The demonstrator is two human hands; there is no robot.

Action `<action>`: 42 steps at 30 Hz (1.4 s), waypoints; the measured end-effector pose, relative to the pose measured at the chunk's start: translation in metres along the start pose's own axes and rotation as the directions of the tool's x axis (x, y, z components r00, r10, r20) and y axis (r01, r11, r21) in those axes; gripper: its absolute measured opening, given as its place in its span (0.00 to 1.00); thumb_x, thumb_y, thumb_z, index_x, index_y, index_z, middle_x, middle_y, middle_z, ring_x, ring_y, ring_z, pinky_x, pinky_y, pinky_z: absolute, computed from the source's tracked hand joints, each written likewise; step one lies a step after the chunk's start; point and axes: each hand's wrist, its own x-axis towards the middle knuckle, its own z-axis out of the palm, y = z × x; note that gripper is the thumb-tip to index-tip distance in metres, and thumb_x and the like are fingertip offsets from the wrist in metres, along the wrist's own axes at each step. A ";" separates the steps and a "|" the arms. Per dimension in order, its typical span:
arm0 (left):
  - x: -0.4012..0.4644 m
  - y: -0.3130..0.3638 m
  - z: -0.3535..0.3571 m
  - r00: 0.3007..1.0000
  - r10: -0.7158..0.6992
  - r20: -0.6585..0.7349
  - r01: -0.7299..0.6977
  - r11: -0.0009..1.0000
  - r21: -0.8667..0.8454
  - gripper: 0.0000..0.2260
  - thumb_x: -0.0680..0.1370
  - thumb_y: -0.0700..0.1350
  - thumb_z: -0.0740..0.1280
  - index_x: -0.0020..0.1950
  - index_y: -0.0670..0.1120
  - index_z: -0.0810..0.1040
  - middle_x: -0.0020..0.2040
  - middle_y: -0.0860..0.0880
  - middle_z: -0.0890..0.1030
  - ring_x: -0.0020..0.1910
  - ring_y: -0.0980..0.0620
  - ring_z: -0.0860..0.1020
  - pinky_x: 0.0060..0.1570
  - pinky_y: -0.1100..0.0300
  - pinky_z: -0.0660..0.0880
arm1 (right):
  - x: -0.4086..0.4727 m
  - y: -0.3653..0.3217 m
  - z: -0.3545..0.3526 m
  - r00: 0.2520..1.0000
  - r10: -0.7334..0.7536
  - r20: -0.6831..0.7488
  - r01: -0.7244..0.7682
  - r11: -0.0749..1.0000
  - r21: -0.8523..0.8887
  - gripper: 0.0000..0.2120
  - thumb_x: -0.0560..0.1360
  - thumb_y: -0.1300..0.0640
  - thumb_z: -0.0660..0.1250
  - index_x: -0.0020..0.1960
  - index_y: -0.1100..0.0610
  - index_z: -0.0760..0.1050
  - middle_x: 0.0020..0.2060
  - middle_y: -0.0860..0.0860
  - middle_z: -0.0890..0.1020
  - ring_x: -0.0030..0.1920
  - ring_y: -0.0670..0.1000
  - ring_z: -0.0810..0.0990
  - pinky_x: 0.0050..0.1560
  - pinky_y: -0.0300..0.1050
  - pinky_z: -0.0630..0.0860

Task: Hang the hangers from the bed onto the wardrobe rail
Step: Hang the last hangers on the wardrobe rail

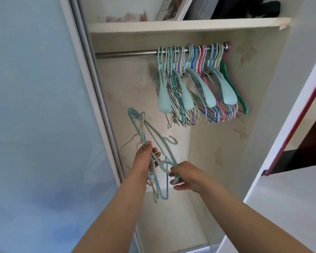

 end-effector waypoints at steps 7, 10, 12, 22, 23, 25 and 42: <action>-0.009 -0.019 -0.003 0.994 -0.112 -0.008 0.111 0.974 0.197 0.15 0.82 0.57 0.56 0.50 0.45 0.70 0.39 0.47 0.73 0.29 0.53 0.72 0.28 0.60 0.70 | 0.009 0.016 -0.008 0.995 0.083 -0.057 -0.054 0.917 0.396 0.06 0.80 0.63 0.55 0.48 0.61 0.70 0.32 0.54 0.74 0.21 0.45 0.66 0.20 0.32 0.63; -0.007 -0.031 -0.011 0.978 -0.209 0.002 0.207 0.971 0.118 0.11 0.82 0.54 0.58 0.47 0.47 0.68 0.35 0.49 0.70 0.19 0.56 0.65 0.19 0.67 0.65 | 0.013 0.024 -0.017 0.982 0.164 0.090 -0.185 0.776 0.603 0.09 0.81 0.62 0.54 0.43 0.59 0.68 0.26 0.52 0.72 0.18 0.43 0.64 0.16 0.31 0.59; -0.005 -0.042 -0.018 0.965 -0.263 -0.006 0.262 0.957 0.127 0.10 0.83 0.50 0.59 0.45 0.47 0.67 0.32 0.49 0.68 0.17 0.57 0.63 0.18 0.69 0.61 | 0.016 0.029 -0.022 0.972 0.170 0.163 -0.235 0.690 0.685 0.10 0.81 0.61 0.53 0.42 0.60 0.68 0.25 0.51 0.71 0.17 0.43 0.64 0.15 0.31 0.58; 0.003 -0.062 -0.040 0.905 -0.418 -0.077 0.415 0.908 -0.052 0.16 0.82 0.44 0.59 0.35 0.43 0.67 0.19 0.51 0.64 0.14 0.57 0.62 0.15 0.72 0.58 | 0.041 0.069 -0.043 0.919 0.087 -0.384 0.018 0.965 0.262 0.14 0.82 0.51 0.53 0.48 0.61 0.68 0.31 0.55 0.69 0.26 0.51 0.67 0.25 0.38 0.63; 0.005 -0.058 -0.039 0.907 -0.414 -0.081 0.408 0.910 -0.076 0.16 0.82 0.45 0.60 0.34 0.43 0.67 0.19 0.51 0.64 0.13 0.57 0.62 0.15 0.72 0.58 | 0.041 0.073 -0.044 0.900 0.008 -0.437 0.000 1.000 0.018 0.12 0.82 0.54 0.53 0.52 0.63 0.69 0.36 0.57 0.73 0.31 0.54 0.72 0.30 0.42 0.68; 0.004 -0.046 -0.037 0.918 -0.386 -0.092 0.377 0.921 -0.100 0.16 0.82 0.45 0.60 0.35 0.43 0.68 0.19 0.51 0.65 0.13 0.57 0.61 0.16 0.72 0.58 | 0.041 0.081 -0.043 0.896 -0.173 -0.409 -0.033 0.893 -0.449 0.12 0.80 0.58 0.54 0.60 0.62 0.69 0.49 0.60 0.79 0.47 0.60 0.78 0.46 0.48 0.75; 0.021 0.063 -0.005 0.975 -0.159 -0.153 0.142 0.983 -0.115 0.19 0.81 0.38 0.48 0.40 0.38 0.76 0.17 0.50 0.65 0.13 0.57 0.60 0.16 0.67 0.58 | -0.018 -0.087 0.018 0.735 -0.672 0.088 0.622 0.617 -0.481 0.24 0.83 0.54 0.53 0.78 0.53 0.54 0.60 0.52 0.72 0.48 0.49 0.68 0.41 0.35 0.68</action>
